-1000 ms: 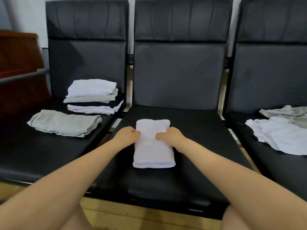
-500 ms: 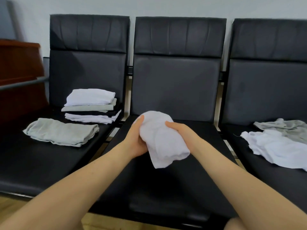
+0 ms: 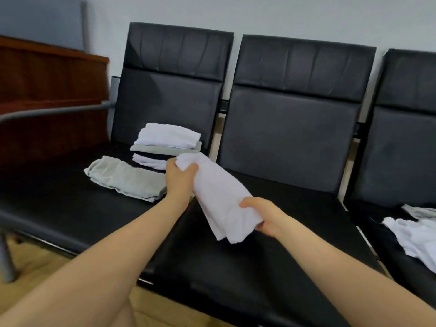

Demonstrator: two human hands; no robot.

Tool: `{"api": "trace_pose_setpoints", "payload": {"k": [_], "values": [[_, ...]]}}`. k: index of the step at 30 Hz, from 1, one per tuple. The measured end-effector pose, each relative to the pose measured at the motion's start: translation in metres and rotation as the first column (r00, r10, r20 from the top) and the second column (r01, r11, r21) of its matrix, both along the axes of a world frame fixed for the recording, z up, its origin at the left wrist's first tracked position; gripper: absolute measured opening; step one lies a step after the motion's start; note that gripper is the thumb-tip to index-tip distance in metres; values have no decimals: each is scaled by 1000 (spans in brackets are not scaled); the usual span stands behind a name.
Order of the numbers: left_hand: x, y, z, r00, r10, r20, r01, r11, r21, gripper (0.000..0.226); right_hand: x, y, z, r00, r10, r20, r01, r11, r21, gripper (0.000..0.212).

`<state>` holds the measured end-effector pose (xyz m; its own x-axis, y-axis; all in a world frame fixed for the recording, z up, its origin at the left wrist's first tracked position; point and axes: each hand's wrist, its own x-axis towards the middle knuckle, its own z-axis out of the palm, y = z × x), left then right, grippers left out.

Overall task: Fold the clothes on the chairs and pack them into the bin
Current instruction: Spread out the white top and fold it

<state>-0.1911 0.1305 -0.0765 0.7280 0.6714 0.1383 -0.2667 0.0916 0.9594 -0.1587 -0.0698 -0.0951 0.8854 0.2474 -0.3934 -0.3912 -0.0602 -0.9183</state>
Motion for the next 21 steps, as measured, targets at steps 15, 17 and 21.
{"api": "trace_pose_setpoints", "payload": {"k": [15,17,21], "values": [[-6,242,9,811,449,-375,-161,787,595,46,47,236,28,912,70,404,-77,997,2,52],[-7,249,-6,557,463,-689,203,729,654,59,43,246,0,915,201,350,-142,972,-188,51],[-12,237,-30,536,570,-623,229,612,757,63,40,234,-32,885,218,412,-101,952,-287,48]]}}
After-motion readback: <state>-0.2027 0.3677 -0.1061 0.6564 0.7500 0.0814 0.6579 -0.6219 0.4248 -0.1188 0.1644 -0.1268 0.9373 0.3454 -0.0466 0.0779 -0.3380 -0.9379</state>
